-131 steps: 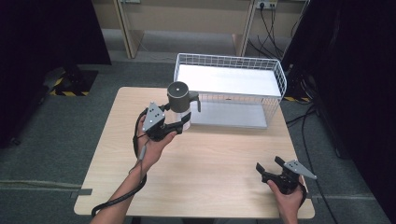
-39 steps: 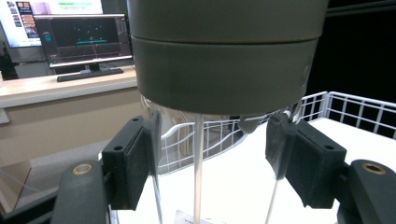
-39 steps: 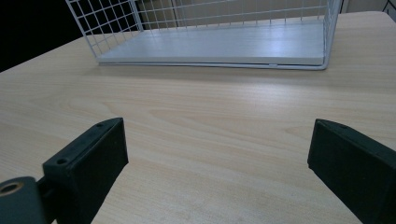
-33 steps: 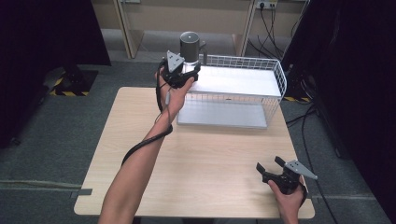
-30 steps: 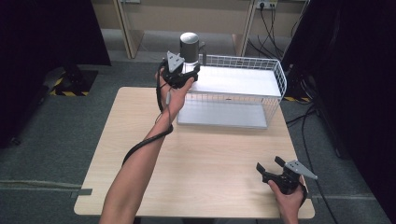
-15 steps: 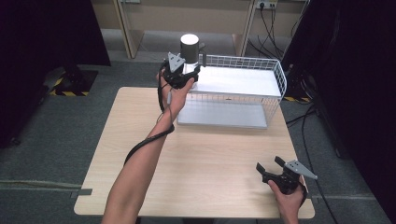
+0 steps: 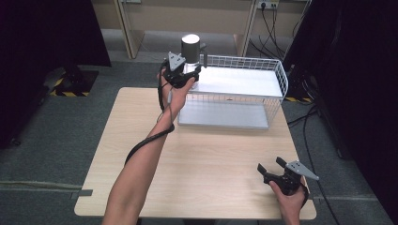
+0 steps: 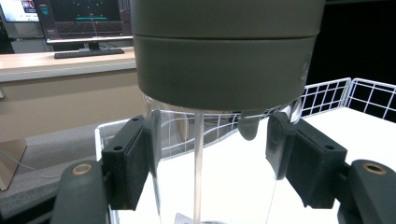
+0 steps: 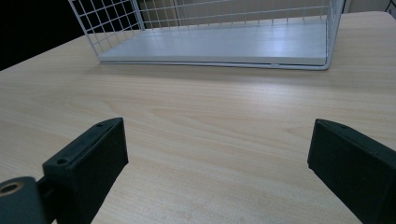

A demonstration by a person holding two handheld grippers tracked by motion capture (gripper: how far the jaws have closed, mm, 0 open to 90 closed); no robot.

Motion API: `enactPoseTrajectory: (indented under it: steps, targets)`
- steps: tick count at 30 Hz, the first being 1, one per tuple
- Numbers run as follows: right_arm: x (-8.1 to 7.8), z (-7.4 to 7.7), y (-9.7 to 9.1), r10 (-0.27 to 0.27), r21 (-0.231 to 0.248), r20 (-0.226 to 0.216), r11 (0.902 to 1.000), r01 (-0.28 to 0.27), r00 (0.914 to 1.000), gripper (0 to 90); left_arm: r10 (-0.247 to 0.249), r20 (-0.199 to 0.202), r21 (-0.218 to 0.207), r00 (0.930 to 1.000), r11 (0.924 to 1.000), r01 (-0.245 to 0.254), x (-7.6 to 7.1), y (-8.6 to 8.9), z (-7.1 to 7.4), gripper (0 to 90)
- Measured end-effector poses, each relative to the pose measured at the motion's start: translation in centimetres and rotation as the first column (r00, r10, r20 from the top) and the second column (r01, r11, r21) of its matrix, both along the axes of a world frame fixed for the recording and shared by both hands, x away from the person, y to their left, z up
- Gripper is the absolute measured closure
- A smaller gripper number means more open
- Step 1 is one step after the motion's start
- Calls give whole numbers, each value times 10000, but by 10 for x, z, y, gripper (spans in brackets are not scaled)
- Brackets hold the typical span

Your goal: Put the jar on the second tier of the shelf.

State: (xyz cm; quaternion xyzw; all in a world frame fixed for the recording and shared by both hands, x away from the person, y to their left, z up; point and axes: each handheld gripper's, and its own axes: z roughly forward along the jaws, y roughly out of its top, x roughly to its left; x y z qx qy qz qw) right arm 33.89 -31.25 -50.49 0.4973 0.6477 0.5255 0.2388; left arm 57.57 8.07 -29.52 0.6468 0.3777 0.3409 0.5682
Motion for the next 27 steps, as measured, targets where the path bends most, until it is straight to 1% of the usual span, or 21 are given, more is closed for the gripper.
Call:
enactPoseTrajectory:
  steps: [4, 7, 10, 11, 12, 14, 16, 18, 22, 27]
  targets:
    - [0, 0, 0, -7, 22, 0, 10000, 7, 10000, 51, -57, -71, -36, 10000, 10000, 57, 1, 0, 0, 303]
    - [0, 0, 0, 2, 6, 3, 10000, -2, 10000, 51, -137, -162, -312, 9998, 9994, 132, 0, 2, 2, 291]
    - [0, 0, 0, -7, -4, 8, 10000, 7, 10000, 51, -83, -231, -418, 9997, 9991, 73, -2, 3, 5, 215]
    - [0, 0, 0, -10, -29, 17, 10000, 10, 10000, 51, -78, -225, -411, 9997, 9991, 69, -3, 3, 6, 177]
    - [0, 0, 0, -10, -29, 17, 10000, 10, 10000, 51, -68, -197, -347, 9998, 9994, 61, -4, 3, 7, 177]
    - [0, 0, 0, -9, -45, 16, 10000, 9, 10000, 51, 5, -178, -187, 9998, 9998, -8, -6, 4, 9, 143]
    - [0, 0, 1, -9, -46, 15, 10000, 9, 10000, 51, 55, -115, -160, 9999, 9999, -57, -8, 5, 10, 112]
    - [0, 0, 1, -8, -40, 14, 10000, 8, 10000, 51, 4, -41, -149, 10000, 9999, -4, -10, 7, 11, 94]
    - [0, 0, 1, -3, -67, 11, 10000, 3, 10000, 51, -43, 106, 22, 9999, 10000, 43, -16, 10, 12, 75]
    - [0, 0, 1, 13, -109, 24, 9999, -12, 10000, 51, -134, 173, 139, 9998, 9998, 131, -24, 13, 11, 72]
